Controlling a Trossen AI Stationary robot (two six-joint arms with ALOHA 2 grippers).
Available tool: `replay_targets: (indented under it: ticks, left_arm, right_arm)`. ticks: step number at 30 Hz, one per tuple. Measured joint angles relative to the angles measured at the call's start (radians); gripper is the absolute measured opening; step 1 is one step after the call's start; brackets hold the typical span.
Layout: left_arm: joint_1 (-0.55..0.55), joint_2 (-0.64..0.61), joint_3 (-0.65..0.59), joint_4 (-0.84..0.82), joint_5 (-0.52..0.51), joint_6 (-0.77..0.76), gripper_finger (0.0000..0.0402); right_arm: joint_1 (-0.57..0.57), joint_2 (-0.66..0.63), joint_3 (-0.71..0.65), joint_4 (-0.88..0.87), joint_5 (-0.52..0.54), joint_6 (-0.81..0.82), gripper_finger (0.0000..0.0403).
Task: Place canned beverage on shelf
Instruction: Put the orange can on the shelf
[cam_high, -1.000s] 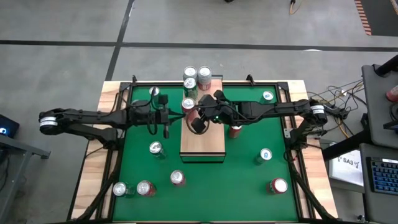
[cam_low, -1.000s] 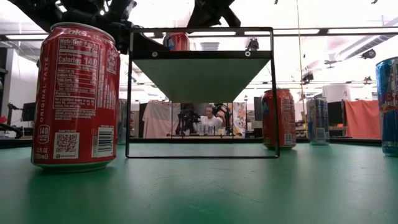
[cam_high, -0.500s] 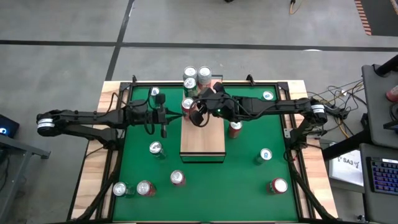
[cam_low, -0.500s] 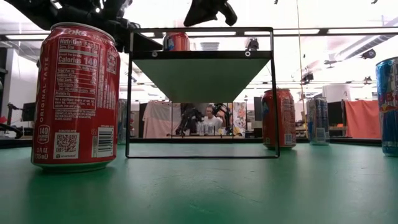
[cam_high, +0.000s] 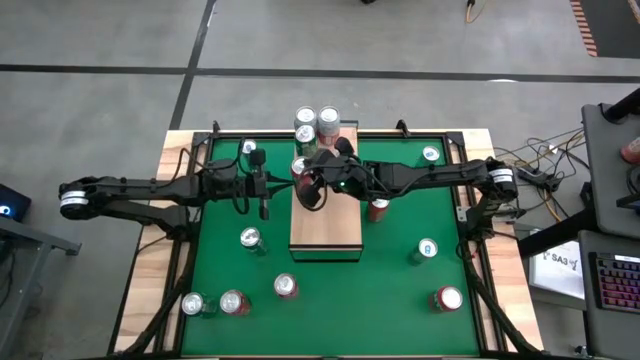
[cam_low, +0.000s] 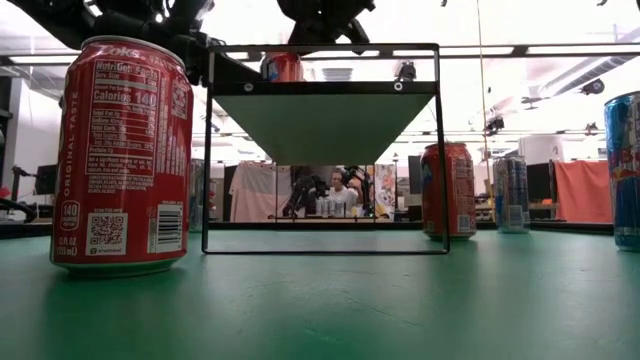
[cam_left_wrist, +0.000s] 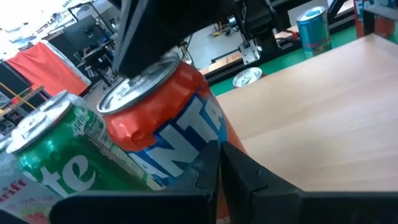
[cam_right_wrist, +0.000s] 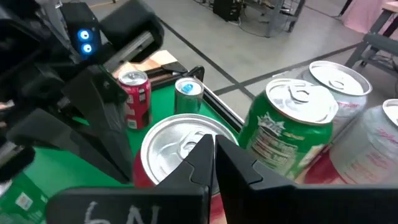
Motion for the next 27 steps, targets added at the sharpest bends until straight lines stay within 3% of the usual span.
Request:
replay_targets:
  ticks: [27]
  left_arm:
    - [0.045, -0.006, 0.000, 0.001, -0.053, -0.044, 0.0000]
  right_arm:
    - [0.034, -0.024, 0.006, -0.022, -0.010, 0.053, 0.0009]
